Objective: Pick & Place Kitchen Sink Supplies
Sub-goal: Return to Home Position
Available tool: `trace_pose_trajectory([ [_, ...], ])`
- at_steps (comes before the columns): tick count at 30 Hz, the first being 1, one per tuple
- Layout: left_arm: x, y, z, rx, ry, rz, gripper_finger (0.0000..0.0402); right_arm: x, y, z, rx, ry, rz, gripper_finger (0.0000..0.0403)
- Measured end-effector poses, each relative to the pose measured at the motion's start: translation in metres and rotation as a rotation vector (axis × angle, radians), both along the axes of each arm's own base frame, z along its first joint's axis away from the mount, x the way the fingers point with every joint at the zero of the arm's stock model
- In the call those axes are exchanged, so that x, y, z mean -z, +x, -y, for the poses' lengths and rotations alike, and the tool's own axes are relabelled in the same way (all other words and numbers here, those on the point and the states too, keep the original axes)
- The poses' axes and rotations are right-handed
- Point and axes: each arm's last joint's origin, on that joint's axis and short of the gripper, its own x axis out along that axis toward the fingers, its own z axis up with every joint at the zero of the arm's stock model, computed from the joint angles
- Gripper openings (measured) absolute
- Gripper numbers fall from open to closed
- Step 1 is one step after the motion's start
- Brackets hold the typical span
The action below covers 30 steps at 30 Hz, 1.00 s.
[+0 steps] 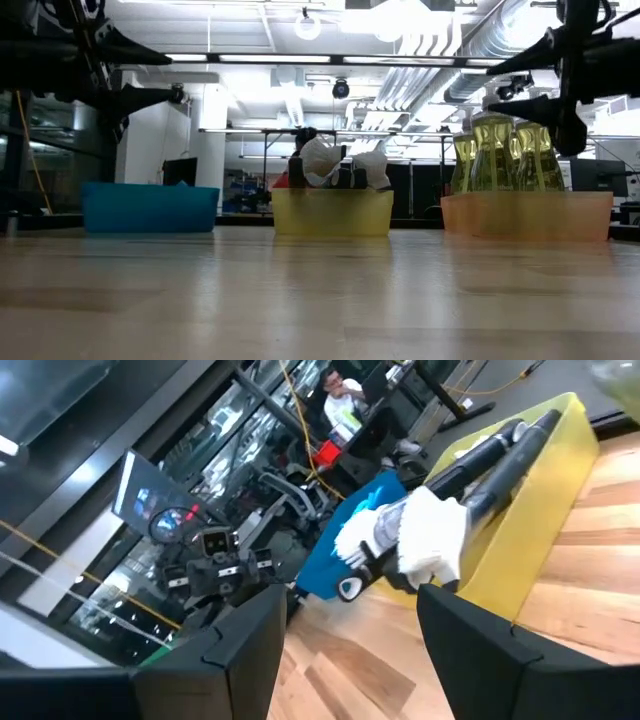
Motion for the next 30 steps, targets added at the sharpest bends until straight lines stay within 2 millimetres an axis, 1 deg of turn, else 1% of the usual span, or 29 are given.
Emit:
trace_pose_trajectory([
  [5,0.001,0.000,0.000,0.001,0.002,-0.005,0.0202,0.012,0.001,0.008,-0.007,0.027,-0.008,0.0220],
  [8,0.003,0.000,-0.002,-0.058,0.000,-0.030,0.0202,0.016,0.003,0.012,-0.034,0.032,-0.047,0.0220],
  [11,0.005,-0.001,-0.003,-0.113,-0.013,-0.052,0.0202,0.019,0.005,0.017,-0.081,0.033,-0.078,0.0220],
  [14,0.007,-0.001,-0.004,-0.127,-0.013,-0.066,0.0202,0.022,0.006,0.022,-0.134,0.021,-0.122,0.0220],
  [17,0.009,-0.001,-0.004,-0.153,0.051,-0.107,0.0202,0.027,0.006,0.024,-0.200,-0.018,-0.188,0.0220],
  [20,0.012,-0.001,-0.004,-0.150,0.158,-0.168,0.0202,0.032,0.006,0.026,-0.252,-0.126,-0.283,0.0216],
  [24,0.018,-0.001,-0.004,-0.119,0.307,-0.259,0.0202,0.033,0.006,0.026,-0.324,-0.442,-0.394,0.0205],
  [26,0.021,-0.002,-0.004,-0.116,0.334,-0.294,0.0202,0.033,0.006,0.027,-0.335,-0.566,-0.432,0.0199],
  [30,0.019,-0.002,-0.004,-0.137,0.340,-0.306,0.0202,0.033,0.006,0.028,-0.325,-0.666,-0.472,0.0189],
])
